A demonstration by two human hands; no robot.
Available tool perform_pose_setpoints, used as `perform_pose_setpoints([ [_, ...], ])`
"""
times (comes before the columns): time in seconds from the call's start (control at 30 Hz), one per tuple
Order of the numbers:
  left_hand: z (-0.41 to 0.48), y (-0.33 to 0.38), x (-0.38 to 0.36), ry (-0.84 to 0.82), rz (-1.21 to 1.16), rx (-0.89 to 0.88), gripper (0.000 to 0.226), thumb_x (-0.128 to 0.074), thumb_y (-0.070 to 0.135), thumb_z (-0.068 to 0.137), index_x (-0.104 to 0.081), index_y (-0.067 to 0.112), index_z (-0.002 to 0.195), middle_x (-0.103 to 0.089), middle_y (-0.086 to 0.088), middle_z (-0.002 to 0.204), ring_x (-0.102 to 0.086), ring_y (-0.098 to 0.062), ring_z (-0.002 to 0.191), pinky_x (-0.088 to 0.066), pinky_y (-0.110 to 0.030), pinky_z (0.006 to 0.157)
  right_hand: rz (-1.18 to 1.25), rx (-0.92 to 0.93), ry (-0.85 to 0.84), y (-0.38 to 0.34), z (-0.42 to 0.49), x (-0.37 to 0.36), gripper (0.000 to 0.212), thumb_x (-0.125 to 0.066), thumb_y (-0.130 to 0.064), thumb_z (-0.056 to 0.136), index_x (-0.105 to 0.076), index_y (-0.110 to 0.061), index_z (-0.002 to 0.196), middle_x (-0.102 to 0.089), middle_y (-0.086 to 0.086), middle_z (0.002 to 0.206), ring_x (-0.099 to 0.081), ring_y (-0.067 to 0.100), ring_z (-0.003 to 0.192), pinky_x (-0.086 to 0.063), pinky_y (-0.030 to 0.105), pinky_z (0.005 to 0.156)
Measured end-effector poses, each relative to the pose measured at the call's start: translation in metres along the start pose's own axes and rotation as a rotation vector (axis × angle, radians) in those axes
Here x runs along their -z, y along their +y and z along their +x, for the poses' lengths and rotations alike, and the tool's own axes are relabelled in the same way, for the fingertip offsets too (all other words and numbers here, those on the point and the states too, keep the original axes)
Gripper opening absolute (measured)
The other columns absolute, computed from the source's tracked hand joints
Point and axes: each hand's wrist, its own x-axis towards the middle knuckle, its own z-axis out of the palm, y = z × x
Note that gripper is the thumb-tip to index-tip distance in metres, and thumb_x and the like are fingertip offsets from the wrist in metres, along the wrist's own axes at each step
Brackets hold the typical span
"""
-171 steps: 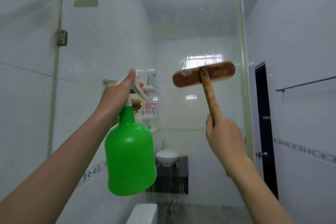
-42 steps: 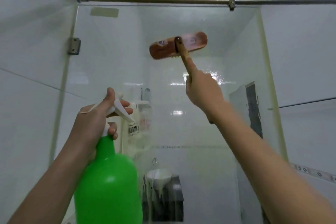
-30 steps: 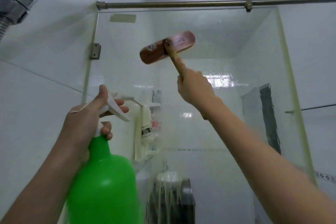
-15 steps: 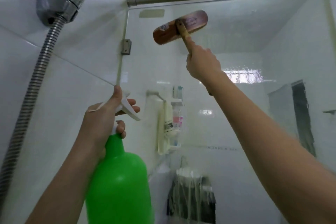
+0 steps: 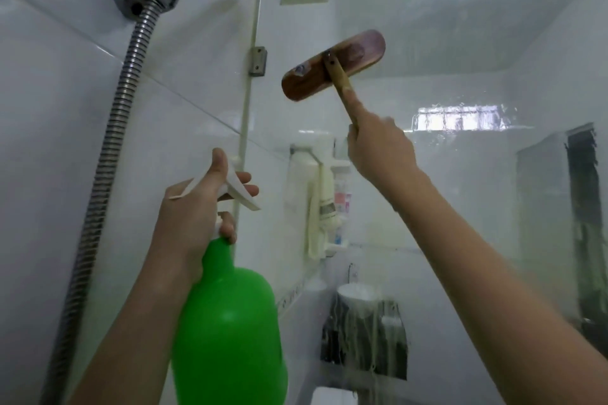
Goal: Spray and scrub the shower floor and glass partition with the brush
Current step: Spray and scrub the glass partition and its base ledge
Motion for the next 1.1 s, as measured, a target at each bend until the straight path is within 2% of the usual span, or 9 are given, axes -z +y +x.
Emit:
perform_pose_setpoints([
  [0.13,-0.005,-0.005,0.014,0.003,-0.007,0.006,0.048,-0.053,0.056,0.096,-0.075,0.013,0.095,-0.079,-0.005,0.091,-0.04,-0.009,0.035,-0.039,-0.022,0.04,-0.069,-0.123,-0.231,0.005,-0.156,-0.02,0.081,-0.036,-0.02,0.102,0.03,-0.043,0.143,-0.045,-0.005,0.057,-0.044,0.008,0.043,-0.047,0.023,0.042],
  [0.23,-0.007,-0.007,0.023,0.012,-0.008,-0.001,0.044,-0.053,0.055,0.096,-0.074,0.017,0.097,-0.079,-0.005,0.091,-0.038,-0.009,0.034,-0.039,-0.021,0.038,-0.058,-0.059,-0.133,-0.001,-0.123,-0.033,0.072,-0.033,-0.022,0.103,0.021,-0.042,0.147,-0.043,-0.005,0.06,-0.041,0.009,0.044,-0.03,0.02,0.038],
  [0.37,-0.014,-0.012,0.028,0.039,-0.013,0.019,0.045,-0.054,0.054,0.096,-0.074,0.014,0.094,-0.079,-0.009,0.09,-0.037,-0.009,0.033,-0.039,-0.02,0.036,-0.003,0.027,-0.083,-0.018,-0.039,-0.032,0.066,-0.035,-0.018,0.101,0.002,-0.042,0.151,-0.043,0.001,0.06,-0.043,0.016,0.048,-0.03,0.028,0.044],
  [0.6,-0.032,-0.02,0.043,0.022,-0.002,0.041,0.046,-0.053,0.054,0.095,-0.074,0.012,0.094,-0.079,-0.01,0.092,-0.036,-0.01,0.033,-0.037,-0.019,0.036,0.144,-0.116,-0.262,0.011,-0.239,-0.056,0.075,-0.041,-0.023,0.102,0.015,-0.045,0.147,-0.04,-0.009,0.052,-0.04,0.007,0.039,-0.048,0.022,0.042],
  [0.8,-0.041,-0.027,0.038,0.02,0.07,0.073,0.053,-0.05,0.054,0.098,-0.074,0.006,0.098,-0.079,-0.007,0.091,-0.038,-0.01,0.033,-0.039,-0.02,0.038,0.143,-0.016,-0.136,-0.028,-0.114,-0.065,0.061,-0.033,-0.027,0.104,0.002,-0.043,0.151,-0.052,0.003,0.067,-0.055,0.018,0.051,-0.057,0.038,0.055],
  [0.87,-0.046,-0.029,0.037,0.025,0.08,0.069,0.053,-0.05,0.054,0.098,-0.074,0.007,0.098,-0.079,-0.006,0.091,-0.039,-0.011,0.034,-0.039,-0.022,0.04,0.145,-0.028,-0.165,-0.021,-0.139,-0.07,0.065,-0.035,-0.025,0.103,0.004,-0.044,0.151,-0.05,0.002,0.061,-0.052,0.015,0.047,-0.054,0.033,0.049],
  [0.97,-0.056,-0.029,0.04,0.035,0.058,0.071,0.051,-0.05,0.054,0.098,-0.074,0.01,0.094,-0.079,-0.005,0.091,-0.039,-0.011,0.034,-0.038,-0.025,0.045,0.135,-0.072,-0.269,-0.005,-0.244,-0.071,0.079,-0.043,-0.022,0.101,0.016,-0.046,0.147,-0.043,-0.008,0.051,-0.044,0.006,0.037,-0.044,0.017,0.037],
  [1.0,-0.06,-0.029,0.042,0.028,0.047,0.073,0.05,-0.05,0.054,0.098,-0.074,0.011,0.093,-0.079,-0.004,0.092,-0.039,-0.01,0.035,-0.037,-0.025,0.046,0.141,-0.088,-0.321,-0.003,-0.265,-0.067,0.085,-0.046,-0.02,0.1,0.02,-0.047,0.146,-0.043,-0.008,0.05,-0.045,0.007,0.036,-0.046,0.018,0.036],
  [1.1,-0.069,-0.026,0.041,0.002,0.038,0.073,0.049,-0.049,0.054,0.097,-0.075,0.013,0.09,-0.079,-0.004,0.093,-0.038,-0.01,0.034,-0.034,-0.026,0.049,0.123,0.01,-0.265,0.001,-0.23,-0.068,0.077,-0.042,-0.021,0.102,0.015,-0.045,0.148,-0.041,-0.008,0.051,-0.044,0.006,0.037,-0.042,0.019,0.037],
])
